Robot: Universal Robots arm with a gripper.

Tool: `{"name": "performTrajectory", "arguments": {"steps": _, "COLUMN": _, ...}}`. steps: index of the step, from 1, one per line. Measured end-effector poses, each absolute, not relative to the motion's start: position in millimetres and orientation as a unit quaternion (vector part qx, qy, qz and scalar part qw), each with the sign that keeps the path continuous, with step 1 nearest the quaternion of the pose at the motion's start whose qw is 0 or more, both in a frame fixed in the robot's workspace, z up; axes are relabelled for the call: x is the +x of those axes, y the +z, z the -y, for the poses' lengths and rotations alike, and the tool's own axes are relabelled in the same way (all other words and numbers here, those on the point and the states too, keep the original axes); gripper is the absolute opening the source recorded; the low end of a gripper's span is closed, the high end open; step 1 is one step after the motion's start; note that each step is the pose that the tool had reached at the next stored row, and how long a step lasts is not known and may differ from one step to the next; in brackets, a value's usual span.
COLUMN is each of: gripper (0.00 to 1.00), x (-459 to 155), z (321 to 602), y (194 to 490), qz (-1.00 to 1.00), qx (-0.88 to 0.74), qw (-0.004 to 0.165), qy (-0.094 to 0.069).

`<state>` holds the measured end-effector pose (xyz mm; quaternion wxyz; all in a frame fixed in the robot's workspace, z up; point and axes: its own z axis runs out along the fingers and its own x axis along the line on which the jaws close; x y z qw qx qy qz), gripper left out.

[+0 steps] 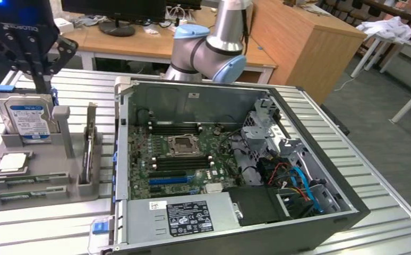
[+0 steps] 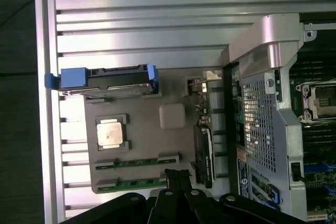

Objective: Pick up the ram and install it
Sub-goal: 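Reach for the ram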

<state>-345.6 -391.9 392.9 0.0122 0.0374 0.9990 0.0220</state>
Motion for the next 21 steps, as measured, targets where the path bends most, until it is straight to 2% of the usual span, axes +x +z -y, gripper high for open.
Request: {"name": "performTrajectory", "arguments": {"steps": 21, "gripper": 0.1, "x": -385, "z": 392, "y": 393, "qz": -0.999, "qx": 0.037, "qw": 0.012, "qy": 0.022}}
